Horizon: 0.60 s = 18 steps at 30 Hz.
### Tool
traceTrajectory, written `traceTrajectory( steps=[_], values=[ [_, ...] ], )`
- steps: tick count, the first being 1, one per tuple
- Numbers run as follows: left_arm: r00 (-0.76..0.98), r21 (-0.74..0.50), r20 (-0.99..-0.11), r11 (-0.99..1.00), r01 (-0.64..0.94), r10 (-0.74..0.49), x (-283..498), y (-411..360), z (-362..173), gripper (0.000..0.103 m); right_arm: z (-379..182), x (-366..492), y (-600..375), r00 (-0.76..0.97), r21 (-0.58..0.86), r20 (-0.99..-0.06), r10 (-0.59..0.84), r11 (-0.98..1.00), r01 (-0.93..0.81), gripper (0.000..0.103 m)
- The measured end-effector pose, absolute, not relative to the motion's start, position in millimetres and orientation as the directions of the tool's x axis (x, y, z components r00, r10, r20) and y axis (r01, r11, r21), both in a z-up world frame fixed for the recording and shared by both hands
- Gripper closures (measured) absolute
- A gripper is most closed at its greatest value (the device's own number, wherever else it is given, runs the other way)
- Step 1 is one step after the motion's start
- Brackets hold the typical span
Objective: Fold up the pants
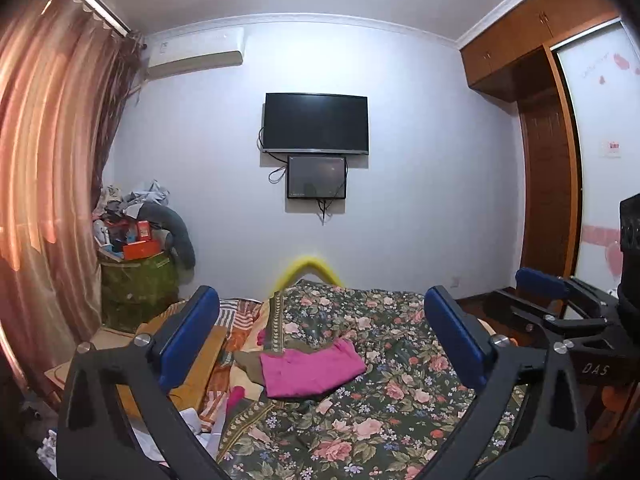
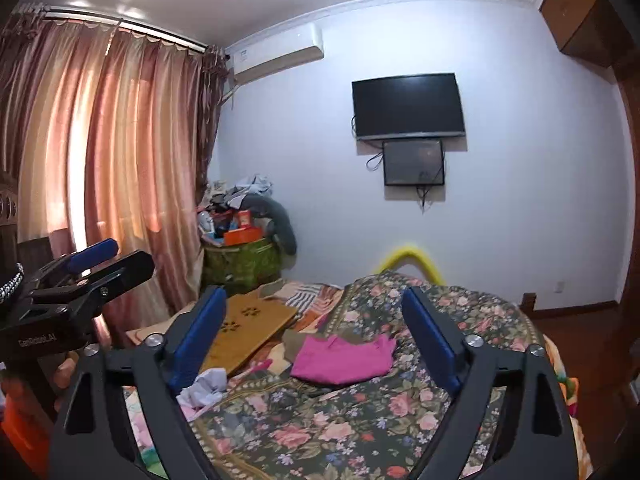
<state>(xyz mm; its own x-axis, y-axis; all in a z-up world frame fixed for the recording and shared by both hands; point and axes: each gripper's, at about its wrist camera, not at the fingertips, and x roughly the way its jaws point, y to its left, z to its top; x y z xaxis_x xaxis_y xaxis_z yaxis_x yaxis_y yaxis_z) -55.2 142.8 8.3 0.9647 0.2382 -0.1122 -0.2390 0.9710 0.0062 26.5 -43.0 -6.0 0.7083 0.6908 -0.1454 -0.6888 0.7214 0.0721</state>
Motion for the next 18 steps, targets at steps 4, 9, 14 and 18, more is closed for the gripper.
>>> traceTrajectory(
  steps=[4, 9, 14, 18],
  values=[
    [0.964, -0.003, -0.128, 0.972, -0.234, 0.231, -53.7, 143.9, 5.0, 0.0, -6.8, 23.6, -44.1, 0.722, 0.07, -0.139, 0.678, 0.734, -0.676, 0.001],
    [0.964, -0.001, -0.132, 0.973, -0.232, 0.23, -55.0, 139.2, 3.5, 0.0, -6.6, 21.7, -44.5, 0.724, 0.068, -0.141, 0.675, 0.736, -0.673, 0.001],
    [0.964, -0.005, -0.137, 0.973, -0.232, 0.229, -54.2, 139.1, 1.3, 0.0, -7.7, 20.1, -45.4, 0.723, 0.071, -0.139, 0.677, 0.735, -0.674, 0.001],
    [0.962, -0.01, -0.15, 0.972, -0.234, 0.23, -50.4, 140.6, -0.2, 0.0, -8.1, 20.2, -45.8, 0.724, 0.071, -0.136, 0.677, 0.735, -0.674, 0.001]
  ],
)
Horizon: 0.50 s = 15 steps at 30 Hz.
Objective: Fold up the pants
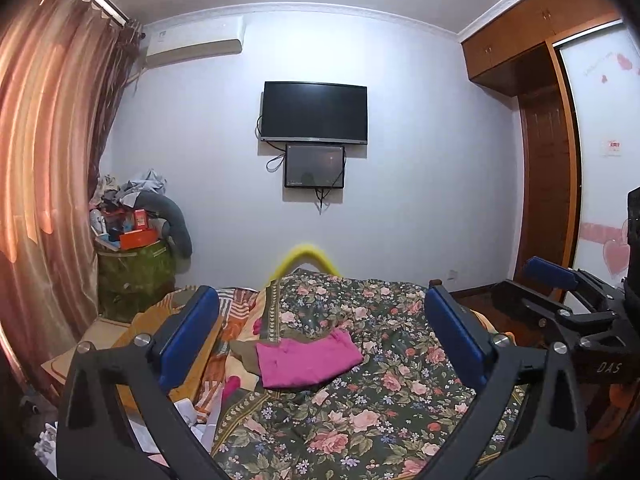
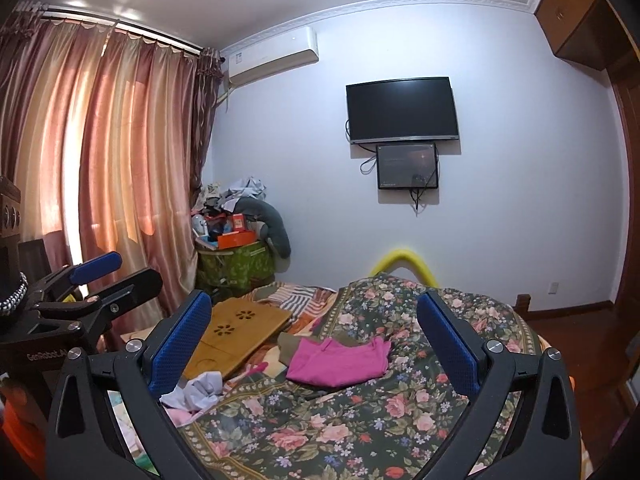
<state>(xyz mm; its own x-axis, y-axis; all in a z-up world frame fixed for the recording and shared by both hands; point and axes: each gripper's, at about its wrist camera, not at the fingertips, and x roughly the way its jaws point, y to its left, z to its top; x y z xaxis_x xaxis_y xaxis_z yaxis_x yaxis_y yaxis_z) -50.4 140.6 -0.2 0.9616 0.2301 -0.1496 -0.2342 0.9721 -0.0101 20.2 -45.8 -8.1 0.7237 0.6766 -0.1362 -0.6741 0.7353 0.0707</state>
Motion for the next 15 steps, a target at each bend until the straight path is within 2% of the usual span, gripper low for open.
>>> traceTrajectory(
  steps=[15],
  values=[
    [0.953, -0.007, -0.196, 0.972, -0.235, 0.23, -37.0, 143.7, -12.2, 0.0, -12.2, 20.4, -48.9, 0.727, 0.082, -0.15, 0.67, 0.741, -0.666, 0.001]
  ],
)
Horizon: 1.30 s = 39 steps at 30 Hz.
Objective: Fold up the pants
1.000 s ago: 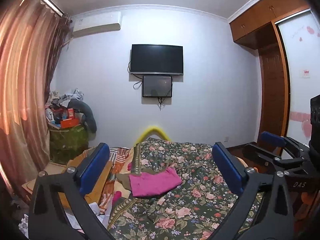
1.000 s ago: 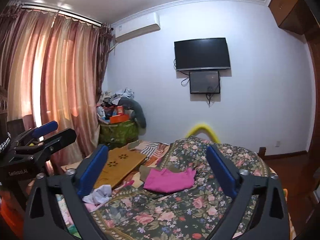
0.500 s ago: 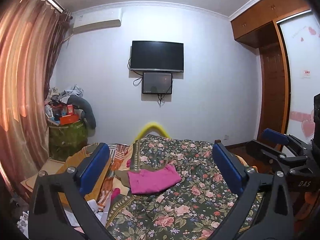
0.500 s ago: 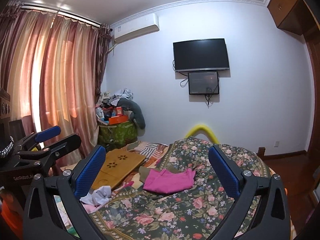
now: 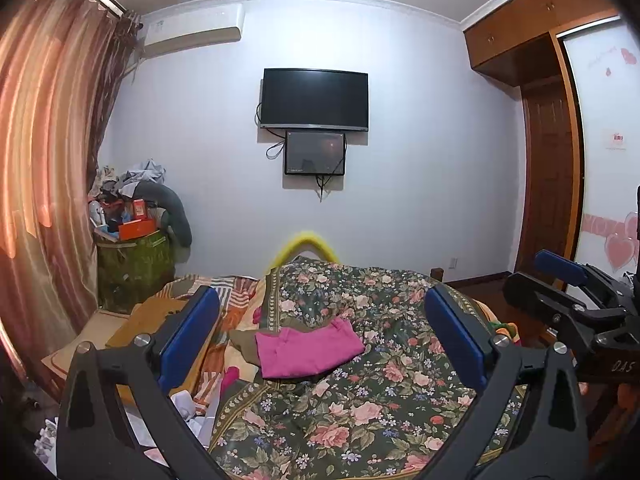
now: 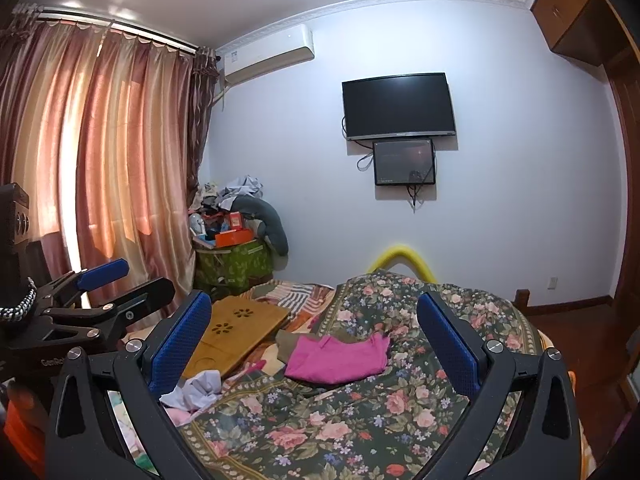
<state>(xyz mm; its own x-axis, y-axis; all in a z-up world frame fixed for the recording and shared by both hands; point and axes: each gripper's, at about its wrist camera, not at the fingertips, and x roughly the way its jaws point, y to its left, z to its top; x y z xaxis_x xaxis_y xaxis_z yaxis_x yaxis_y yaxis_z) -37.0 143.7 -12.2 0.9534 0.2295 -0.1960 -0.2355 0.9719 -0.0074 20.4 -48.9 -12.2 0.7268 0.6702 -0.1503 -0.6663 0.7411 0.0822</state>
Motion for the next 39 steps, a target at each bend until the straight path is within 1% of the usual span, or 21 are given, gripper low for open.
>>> traceTrajectory(
  steps=[11, 39],
  values=[
    [0.95, -0.024, -0.212, 0.971, -0.237, 0.227, -31.6, 147.7, -11.8, 0.0, -12.1, 21.5, -49.8, 0.731, 0.088, -0.161, 0.663, 0.747, -0.659, 0.001],
    [0.957, -0.012, -0.209, 0.978, -0.208, 0.201, -32.0, 146.2, -11.8, 0.0, -7.5, 20.4, -53.1, 0.739, 0.098, -0.158, 0.655, 0.755, -0.648, 0.001]
  ],
)
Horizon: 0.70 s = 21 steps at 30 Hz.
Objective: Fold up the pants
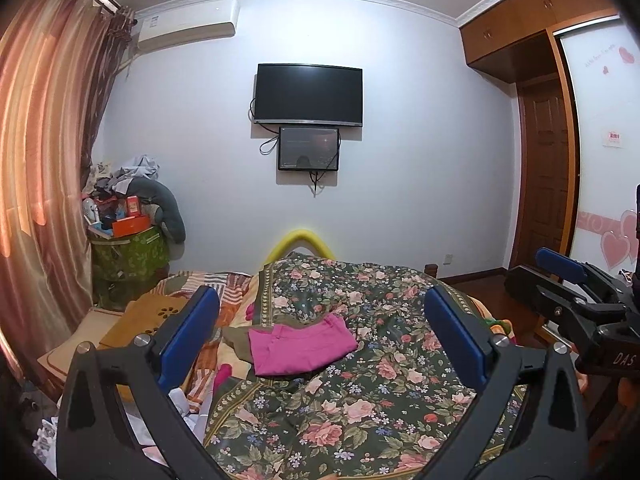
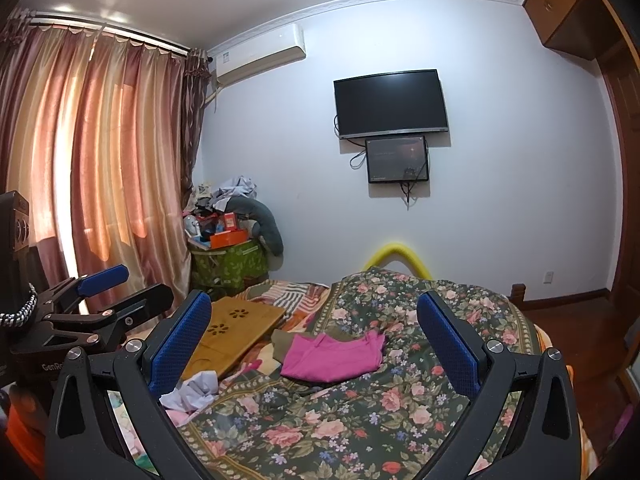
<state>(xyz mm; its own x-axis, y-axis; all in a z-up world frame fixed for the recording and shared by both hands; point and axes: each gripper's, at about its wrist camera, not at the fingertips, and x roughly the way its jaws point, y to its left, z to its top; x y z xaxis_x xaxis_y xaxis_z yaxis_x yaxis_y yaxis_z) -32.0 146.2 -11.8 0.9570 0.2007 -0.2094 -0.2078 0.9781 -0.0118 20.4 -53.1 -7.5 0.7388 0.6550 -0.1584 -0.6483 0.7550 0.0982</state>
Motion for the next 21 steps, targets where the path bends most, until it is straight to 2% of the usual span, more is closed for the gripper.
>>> traceTrajectory(
  steps=[21],
  values=[
    [0.953, -0.012, -0.245, 0.982, -0.187, 0.179, -24.4, 146.9, -19.9, 0.0, -11.2, 23.8, -51.6, 0.738, 0.113, -0.172, 0.653, 0.757, -0.644, 0.001]
  ],
)
